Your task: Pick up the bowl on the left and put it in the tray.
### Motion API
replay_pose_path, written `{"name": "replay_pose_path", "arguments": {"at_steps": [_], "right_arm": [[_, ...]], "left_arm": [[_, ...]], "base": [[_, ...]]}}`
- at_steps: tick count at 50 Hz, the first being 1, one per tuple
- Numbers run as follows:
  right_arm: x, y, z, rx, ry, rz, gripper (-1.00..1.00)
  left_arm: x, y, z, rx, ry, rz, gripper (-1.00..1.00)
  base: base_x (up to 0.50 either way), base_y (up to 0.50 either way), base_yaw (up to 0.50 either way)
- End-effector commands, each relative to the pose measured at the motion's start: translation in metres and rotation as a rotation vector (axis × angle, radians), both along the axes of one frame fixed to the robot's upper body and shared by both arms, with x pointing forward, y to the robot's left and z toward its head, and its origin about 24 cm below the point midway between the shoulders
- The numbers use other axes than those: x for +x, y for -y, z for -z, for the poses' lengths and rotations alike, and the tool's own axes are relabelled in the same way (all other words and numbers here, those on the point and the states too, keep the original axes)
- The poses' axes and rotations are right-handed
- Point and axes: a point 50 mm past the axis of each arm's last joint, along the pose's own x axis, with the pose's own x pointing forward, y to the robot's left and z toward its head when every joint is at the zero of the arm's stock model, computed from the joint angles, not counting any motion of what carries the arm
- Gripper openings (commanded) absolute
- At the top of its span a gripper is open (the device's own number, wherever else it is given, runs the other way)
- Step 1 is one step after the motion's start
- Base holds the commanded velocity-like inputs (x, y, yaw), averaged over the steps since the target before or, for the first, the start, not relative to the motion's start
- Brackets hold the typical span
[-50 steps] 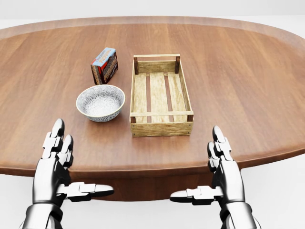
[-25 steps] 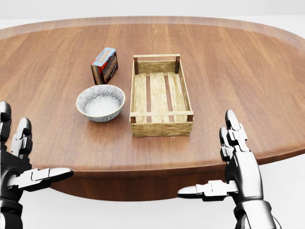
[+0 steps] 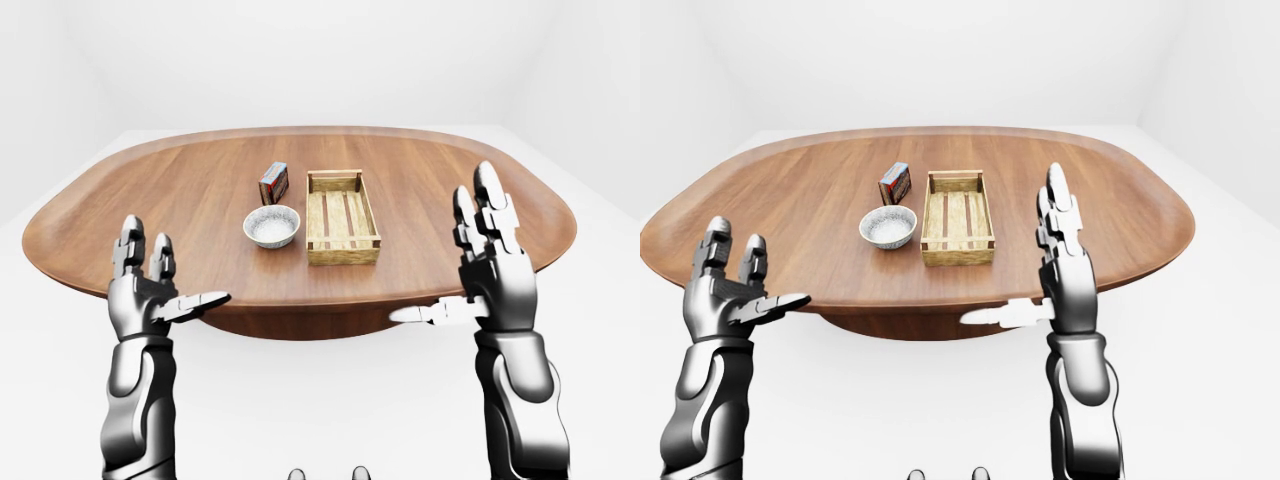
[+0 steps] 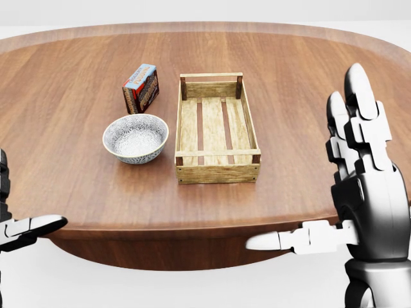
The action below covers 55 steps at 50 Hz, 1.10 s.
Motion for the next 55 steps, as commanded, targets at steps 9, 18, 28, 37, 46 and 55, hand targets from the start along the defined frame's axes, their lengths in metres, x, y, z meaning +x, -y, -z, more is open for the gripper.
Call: {"name": "replay_pose_path", "arguments": {"at_steps": [9,18,28,37,46,55], "right_arm": [[-0.015,-0.001,-0.013,-0.033,0.066,0.021,1.0],[-0.016,-0.004,-0.014,-0.053,0.071,0.016,1.0],[-0.015,-0.004,-0.008,-0.043,0.039,0.015,1.0],[-0.013,0.005,-0.006,0.055,0.039,0.025,1.0],[-0.014,0.001,-0.003,-0.004,0.018,0.016,1.0],[-0.014,0.007,0.0,-0.019,0.002,0.046,1.0]], "left_arm": [[-0.005,-0.006,-0.01,-0.013,0.047,-0.021,1.0],[-0.011,-0.01,-0.02,-0.02,0.093,-0.032,1.0],[-0.011,-0.011,-0.021,-0.028,0.103,-0.027,1.0],[-0.012,-0.011,-0.023,-0.026,0.11,-0.03,1.0],[-0.013,-0.011,-0.023,-0.027,0.114,-0.029,1.0],[-0.015,-0.012,-0.025,-0.027,0.12,-0.033,1.0]], "base": [[0.0,0.3,0.0],[0.0,0.5,0.0],[0.0,0.5,0.0],[0.0,0.17,0.0],[0.28,0.0,0.0],[0.5,0.0,0.0]]}}
